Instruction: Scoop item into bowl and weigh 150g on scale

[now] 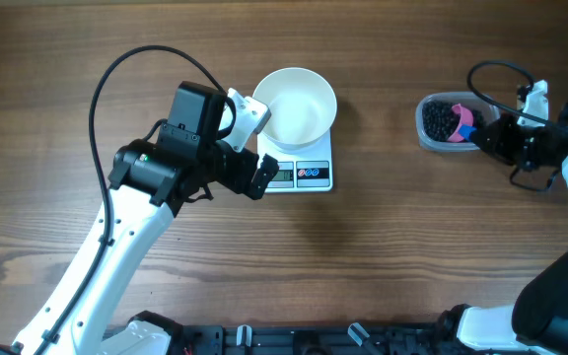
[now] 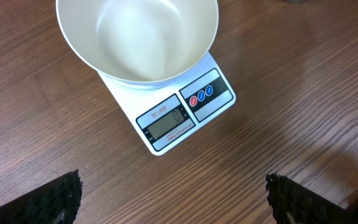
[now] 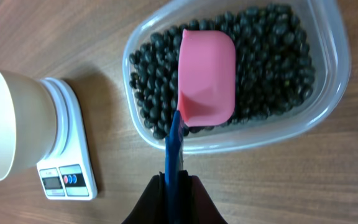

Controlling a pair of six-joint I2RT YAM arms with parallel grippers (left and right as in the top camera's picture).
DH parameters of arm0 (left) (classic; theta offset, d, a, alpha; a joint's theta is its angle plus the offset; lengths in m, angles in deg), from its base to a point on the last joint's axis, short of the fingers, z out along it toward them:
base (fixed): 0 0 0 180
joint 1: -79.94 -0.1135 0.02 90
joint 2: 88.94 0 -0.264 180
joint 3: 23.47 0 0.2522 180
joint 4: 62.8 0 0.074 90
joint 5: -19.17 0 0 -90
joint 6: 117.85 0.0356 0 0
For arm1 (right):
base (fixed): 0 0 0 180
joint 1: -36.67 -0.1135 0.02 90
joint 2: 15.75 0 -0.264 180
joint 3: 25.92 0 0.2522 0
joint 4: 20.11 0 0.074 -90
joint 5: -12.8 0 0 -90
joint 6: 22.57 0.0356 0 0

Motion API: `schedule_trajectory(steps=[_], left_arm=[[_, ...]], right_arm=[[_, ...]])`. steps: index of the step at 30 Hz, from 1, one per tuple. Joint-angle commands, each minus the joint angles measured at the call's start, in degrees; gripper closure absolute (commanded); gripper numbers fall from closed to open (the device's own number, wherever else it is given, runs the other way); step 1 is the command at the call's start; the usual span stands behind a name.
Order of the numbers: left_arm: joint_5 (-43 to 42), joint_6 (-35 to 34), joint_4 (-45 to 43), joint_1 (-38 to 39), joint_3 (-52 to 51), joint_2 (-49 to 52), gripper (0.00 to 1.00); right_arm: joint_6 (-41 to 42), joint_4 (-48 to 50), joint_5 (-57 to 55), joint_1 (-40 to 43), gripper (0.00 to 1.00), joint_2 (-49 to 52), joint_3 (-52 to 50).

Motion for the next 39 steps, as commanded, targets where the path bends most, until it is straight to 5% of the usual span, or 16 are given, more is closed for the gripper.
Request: schedule_trajectory(steps=[1, 39], left_arm=[[-0.92, 0.92, -0.13, 0.26, 0.92, -0.22, 0.00], [-0.90, 0.92, -0.13, 0.26, 0.92, -0.22, 0.00]], right_arm=[[-1.29, -1.03, 3.89, -0.20, 0.96, 0.74, -0.66], [0.66, -0.72, 4.85, 1.03, 0.96, 0.76, -0.63]])
